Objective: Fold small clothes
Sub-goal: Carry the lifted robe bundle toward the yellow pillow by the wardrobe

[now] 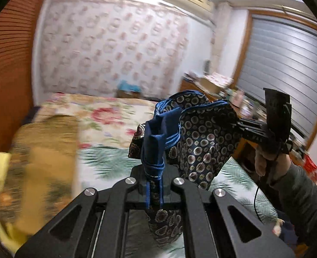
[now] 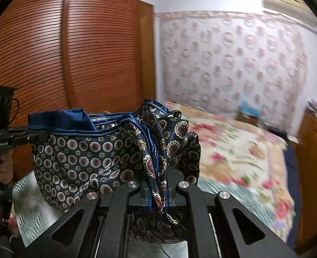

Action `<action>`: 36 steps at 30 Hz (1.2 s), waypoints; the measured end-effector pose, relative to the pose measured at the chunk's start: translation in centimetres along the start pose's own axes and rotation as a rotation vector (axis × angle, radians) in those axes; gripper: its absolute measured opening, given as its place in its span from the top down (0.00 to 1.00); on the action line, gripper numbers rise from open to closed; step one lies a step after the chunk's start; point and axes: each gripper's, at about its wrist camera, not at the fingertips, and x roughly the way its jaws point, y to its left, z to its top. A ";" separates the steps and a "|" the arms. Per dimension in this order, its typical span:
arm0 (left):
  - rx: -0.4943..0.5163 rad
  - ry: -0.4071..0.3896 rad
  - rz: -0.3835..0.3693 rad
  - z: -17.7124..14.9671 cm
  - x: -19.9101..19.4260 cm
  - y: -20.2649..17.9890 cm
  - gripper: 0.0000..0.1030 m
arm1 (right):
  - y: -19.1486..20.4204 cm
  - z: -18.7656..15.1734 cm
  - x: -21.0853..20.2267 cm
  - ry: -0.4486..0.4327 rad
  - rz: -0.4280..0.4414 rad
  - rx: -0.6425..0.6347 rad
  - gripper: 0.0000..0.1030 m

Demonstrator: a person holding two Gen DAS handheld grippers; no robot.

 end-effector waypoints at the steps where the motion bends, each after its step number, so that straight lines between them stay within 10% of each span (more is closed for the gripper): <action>1: -0.017 -0.013 0.024 -0.1 -1.0 1.4 0.94 | 1.1 1.0 1.6 -0.003 0.027 -0.014 0.93; 17: -0.279 0.000 0.350 -6.6 -3.8 19.0 0.94 | 9.7 9.9 29.7 0.110 0.237 -0.243 0.94; 27: -0.296 0.018 0.384 -9.3 -2.4 19.6 0.94 | 10.2 10.7 34.0 0.098 0.254 -0.214 0.93; 36: -0.301 0.025 0.384 -9.4 -2.8 19.6 0.94 | 9.7 9.7 26.8 0.095 0.158 -0.058 0.30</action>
